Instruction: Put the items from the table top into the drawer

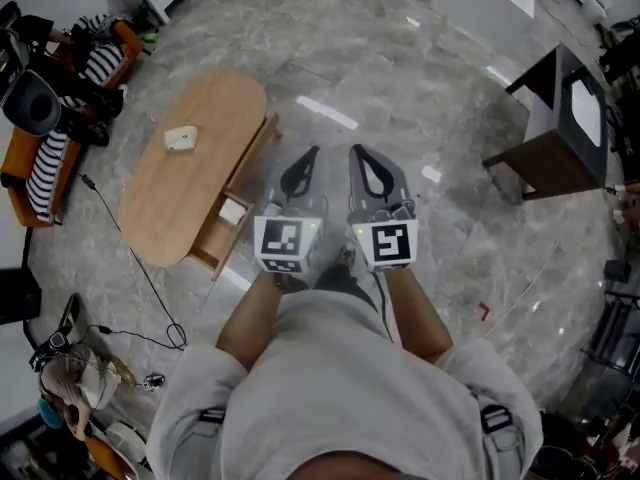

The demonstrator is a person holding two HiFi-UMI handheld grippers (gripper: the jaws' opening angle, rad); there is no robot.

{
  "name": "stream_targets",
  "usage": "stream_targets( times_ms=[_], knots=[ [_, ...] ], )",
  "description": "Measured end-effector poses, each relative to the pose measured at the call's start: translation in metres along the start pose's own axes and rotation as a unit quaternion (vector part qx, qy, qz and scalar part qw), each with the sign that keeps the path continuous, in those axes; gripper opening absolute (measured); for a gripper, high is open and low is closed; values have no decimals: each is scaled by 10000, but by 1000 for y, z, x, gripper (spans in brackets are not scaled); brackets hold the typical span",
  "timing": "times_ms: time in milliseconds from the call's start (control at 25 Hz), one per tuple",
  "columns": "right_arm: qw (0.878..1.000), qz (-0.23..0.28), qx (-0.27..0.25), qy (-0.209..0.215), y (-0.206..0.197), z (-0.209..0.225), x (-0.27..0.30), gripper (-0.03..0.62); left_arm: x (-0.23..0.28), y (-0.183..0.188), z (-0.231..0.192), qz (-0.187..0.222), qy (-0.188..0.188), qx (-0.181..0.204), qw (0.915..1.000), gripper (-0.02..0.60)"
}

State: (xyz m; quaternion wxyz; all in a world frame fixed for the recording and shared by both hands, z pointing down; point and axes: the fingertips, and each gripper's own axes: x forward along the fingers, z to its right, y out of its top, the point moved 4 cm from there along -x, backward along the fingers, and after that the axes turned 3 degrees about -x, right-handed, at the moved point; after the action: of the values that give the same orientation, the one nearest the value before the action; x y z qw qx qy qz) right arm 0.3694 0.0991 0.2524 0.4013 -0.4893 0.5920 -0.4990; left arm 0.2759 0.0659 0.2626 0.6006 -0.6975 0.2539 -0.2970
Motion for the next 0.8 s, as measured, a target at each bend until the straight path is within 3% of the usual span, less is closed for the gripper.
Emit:
stream_targets(
  times_ms=[160, 440, 800],
  knots=[
    [9988, 137, 333, 338, -11, 26, 38, 8, 26, 0, -15, -64, 497, 57, 9987, 20],
    [9894, 107, 510, 1357, -24, -15, 120, 8, 35, -12, -96, -57, 1451, -247, 9891, 20],
    [9719, -123, 76, 2348, -21, -29, 249, 8, 101, 0, -209, 245, 2147, -615, 9744, 20]
  ],
)
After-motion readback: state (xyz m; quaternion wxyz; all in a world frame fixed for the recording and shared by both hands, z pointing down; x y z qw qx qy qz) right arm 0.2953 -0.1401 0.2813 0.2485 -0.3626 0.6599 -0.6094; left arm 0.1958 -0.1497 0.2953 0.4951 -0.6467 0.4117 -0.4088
